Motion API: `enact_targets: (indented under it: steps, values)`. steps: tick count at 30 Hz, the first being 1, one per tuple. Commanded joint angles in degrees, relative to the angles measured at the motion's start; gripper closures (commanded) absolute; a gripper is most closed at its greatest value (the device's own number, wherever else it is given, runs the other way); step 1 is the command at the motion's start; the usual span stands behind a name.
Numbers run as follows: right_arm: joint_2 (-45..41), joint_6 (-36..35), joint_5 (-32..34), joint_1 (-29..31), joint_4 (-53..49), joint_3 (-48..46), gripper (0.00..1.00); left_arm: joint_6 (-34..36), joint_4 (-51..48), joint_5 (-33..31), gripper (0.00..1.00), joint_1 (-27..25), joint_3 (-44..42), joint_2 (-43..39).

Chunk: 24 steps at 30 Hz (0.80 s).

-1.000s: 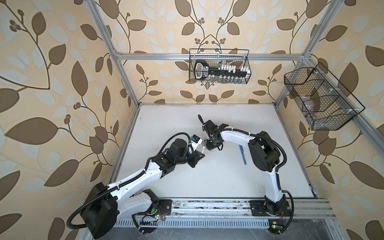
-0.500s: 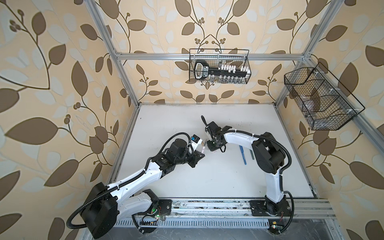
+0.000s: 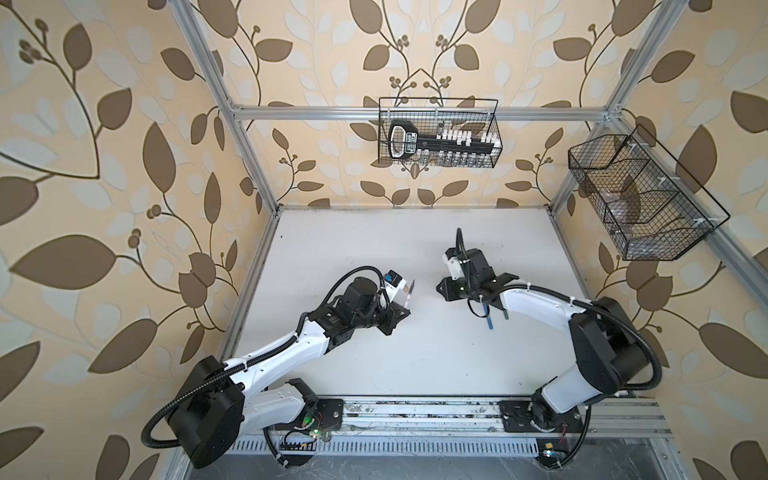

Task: Insert the pens into the pen caps
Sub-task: 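Lift the pink cap with the right gripper and carry it above the nib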

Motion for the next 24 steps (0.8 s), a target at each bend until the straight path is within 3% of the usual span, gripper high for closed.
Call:
enact_targets:
  steps: [1,9,15,24]
  values:
    - [-5.2,5.3,-4.8,-0.9,14.2,-5.7,0.78,0.6,3.1,1.4,0.95,-0.8,0.3,0.6]
    - [-15.5,13.8,-8.6,-1.8,26.8,-12.7,0.8,-0.5,5.0,3.3,0.95,-2.8,0.9,2.0]
    - [-18.3,22.7,-11.6,-1.6,39.5,-16.2,0.8,-1.3,6.6,4.4,0.95,-4.8,1.3,3.3]
    - [-19.5,26.1,-11.0,0.9,43.9,-16.9,0.81,-2.5,8.7,5.0,0.96,-6.3,0.9,2.1]
